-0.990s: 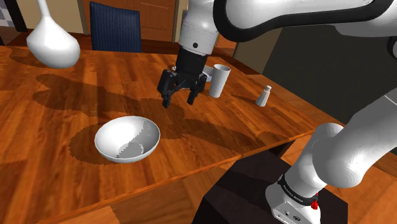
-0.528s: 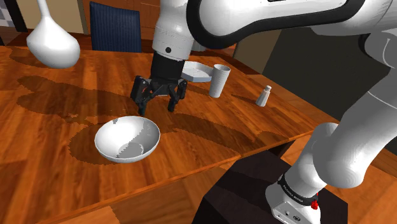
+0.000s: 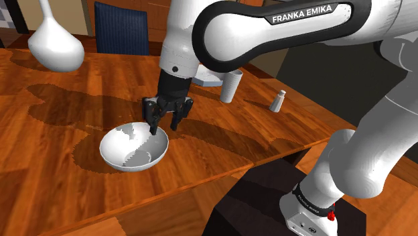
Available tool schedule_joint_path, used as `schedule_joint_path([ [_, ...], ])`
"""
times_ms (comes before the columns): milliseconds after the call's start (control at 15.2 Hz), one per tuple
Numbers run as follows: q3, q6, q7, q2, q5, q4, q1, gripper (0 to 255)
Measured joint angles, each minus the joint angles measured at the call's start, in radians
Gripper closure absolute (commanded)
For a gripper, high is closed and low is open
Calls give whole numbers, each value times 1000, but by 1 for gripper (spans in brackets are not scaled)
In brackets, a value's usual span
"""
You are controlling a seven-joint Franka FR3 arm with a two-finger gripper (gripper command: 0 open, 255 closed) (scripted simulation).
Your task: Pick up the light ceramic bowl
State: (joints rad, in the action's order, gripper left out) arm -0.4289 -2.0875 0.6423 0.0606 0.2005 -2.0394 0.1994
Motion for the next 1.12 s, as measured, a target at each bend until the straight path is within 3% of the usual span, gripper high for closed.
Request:
schedule_joint_path([
  [594, 0, -2, -1, 0, 0, -1, 0, 255],
  [1122, 5, 88, 7, 18, 0, 72, -4, 255],
])
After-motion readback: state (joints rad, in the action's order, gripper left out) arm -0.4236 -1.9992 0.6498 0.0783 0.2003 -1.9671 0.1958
